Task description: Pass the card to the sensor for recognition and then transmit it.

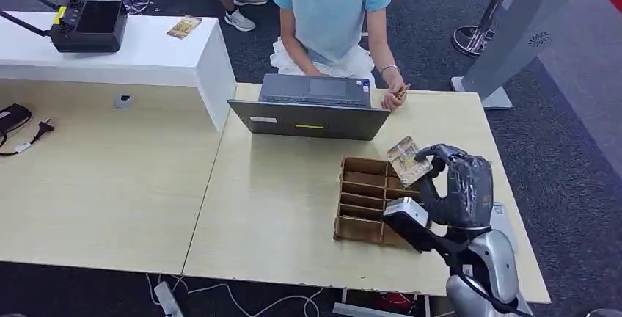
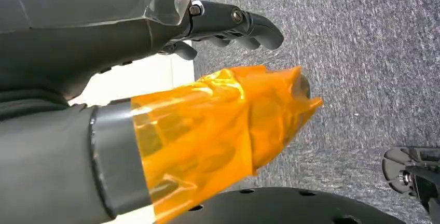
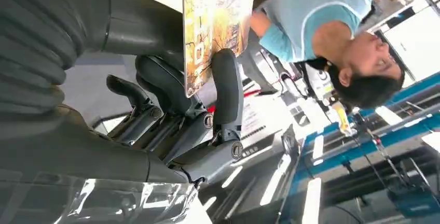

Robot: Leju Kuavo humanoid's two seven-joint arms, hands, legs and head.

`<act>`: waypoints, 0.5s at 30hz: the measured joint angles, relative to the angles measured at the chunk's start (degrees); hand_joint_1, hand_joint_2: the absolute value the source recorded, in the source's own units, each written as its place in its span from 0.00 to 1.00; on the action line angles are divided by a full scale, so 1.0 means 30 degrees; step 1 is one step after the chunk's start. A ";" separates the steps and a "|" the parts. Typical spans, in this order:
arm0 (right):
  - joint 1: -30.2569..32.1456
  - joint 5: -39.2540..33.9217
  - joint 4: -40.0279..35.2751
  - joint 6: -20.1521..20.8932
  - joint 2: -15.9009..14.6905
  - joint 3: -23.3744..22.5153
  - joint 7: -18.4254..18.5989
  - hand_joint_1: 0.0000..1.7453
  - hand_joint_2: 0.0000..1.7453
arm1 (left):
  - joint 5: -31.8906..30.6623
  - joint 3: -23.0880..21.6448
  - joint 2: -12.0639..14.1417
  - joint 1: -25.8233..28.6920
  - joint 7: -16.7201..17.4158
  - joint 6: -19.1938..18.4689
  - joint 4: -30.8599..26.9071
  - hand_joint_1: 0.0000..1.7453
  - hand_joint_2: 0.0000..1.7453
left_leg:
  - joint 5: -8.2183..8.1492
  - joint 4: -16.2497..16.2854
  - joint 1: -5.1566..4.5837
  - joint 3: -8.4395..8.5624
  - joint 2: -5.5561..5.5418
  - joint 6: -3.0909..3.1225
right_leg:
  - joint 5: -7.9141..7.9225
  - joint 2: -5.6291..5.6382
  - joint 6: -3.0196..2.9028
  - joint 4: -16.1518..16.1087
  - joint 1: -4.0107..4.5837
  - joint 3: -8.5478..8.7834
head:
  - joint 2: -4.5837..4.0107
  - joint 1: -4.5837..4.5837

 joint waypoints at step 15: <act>-0.4828 -0.0518 0.1188 0.1909 -0.0313 0.0539 0.0365 1.00 1.00 | -0.0102 0.0015 0.0000 -0.0027 -0.0182 -0.0102 0.0000 0.00 0.00 | 0.0010 0.0002 0.0000 0.0002 0.0001 0.0007 | 0.0011 0.0003 -0.0003 0.0002 0.0000 0.0002 | 0.0000 -0.0007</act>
